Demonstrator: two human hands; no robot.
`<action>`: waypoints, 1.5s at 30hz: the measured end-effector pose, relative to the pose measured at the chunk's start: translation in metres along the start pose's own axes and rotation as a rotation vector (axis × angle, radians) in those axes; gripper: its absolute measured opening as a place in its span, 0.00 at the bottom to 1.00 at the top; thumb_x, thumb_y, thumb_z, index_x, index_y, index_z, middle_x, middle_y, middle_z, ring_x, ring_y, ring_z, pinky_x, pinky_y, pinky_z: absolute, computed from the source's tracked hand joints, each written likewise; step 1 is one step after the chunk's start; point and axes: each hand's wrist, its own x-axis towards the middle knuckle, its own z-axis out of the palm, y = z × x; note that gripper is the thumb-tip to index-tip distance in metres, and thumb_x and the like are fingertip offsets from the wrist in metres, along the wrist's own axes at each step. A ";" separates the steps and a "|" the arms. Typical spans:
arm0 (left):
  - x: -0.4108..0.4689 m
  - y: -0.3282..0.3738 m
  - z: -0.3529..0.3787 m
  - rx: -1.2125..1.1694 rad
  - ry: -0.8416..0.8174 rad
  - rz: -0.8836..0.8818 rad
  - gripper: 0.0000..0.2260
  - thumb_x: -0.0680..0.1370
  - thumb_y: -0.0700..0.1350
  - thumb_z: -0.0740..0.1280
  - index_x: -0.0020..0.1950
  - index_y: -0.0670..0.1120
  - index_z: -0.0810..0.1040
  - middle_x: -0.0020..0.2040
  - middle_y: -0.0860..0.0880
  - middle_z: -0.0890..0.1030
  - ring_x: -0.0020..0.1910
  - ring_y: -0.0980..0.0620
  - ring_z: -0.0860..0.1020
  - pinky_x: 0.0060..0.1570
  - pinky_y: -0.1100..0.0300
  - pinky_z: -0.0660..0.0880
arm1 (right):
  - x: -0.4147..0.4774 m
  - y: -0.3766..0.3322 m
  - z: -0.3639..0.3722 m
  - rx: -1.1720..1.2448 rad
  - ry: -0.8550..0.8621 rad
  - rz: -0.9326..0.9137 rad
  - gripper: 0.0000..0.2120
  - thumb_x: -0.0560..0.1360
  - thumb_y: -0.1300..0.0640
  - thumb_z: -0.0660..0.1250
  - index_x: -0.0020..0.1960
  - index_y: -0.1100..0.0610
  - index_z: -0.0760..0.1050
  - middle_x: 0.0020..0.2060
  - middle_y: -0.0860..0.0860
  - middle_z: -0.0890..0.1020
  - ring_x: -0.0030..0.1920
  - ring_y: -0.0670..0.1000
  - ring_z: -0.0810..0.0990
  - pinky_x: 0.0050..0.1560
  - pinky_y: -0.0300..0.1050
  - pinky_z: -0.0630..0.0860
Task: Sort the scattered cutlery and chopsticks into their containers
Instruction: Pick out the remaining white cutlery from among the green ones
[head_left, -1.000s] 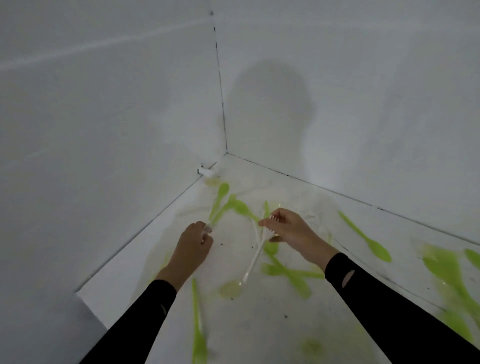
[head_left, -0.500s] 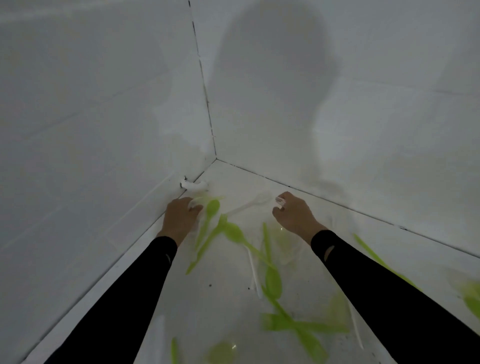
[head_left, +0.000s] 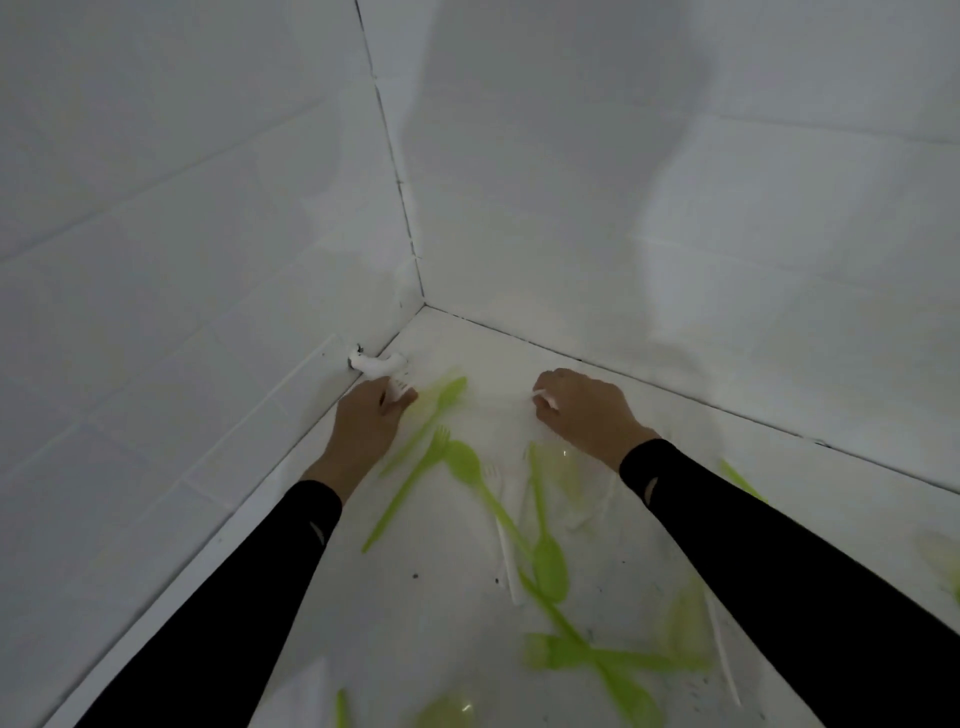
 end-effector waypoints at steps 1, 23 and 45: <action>-0.001 0.000 -0.006 -0.090 -0.015 0.001 0.15 0.76 0.50 0.71 0.37 0.42 0.71 0.34 0.44 0.76 0.34 0.48 0.75 0.36 0.60 0.67 | -0.004 0.007 -0.009 0.112 -0.007 0.049 0.09 0.79 0.48 0.62 0.54 0.51 0.76 0.51 0.48 0.81 0.50 0.54 0.80 0.48 0.46 0.73; -0.037 0.004 -0.019 0.274 -0.326 0.280 0.12 0.74 0.47 0.75 0.49 0.40 0.77 0.42 0.49 0.73 0.45 0.46 0.74 0.42 0.60 0.63 | -0.074 0.039 -0.046 0.689 -0.099 0.552 0.08 0.76 0.58 0.60 0.43 0.61 0.74 0.38 0.55 0.77 0.29 0.50 0.72 0.26 0.39 0.66; -0.063 0.053 0.048 0.222 -0.276 0.114 0.21 0.70 0.55 0.76 0.43 0.45 0.68 0.42 0.48 0.71 0.44 0.48 0.70 0.40 0.59 0.60 | -0.073 0.016 -0.018 0.221 -0.127 0.531 0.20 0.77 0.43 0.64 0.57 0.60 0.75 0.54 0.54 0.79 0.56 0.57 0.79 0.47 0.43 0.68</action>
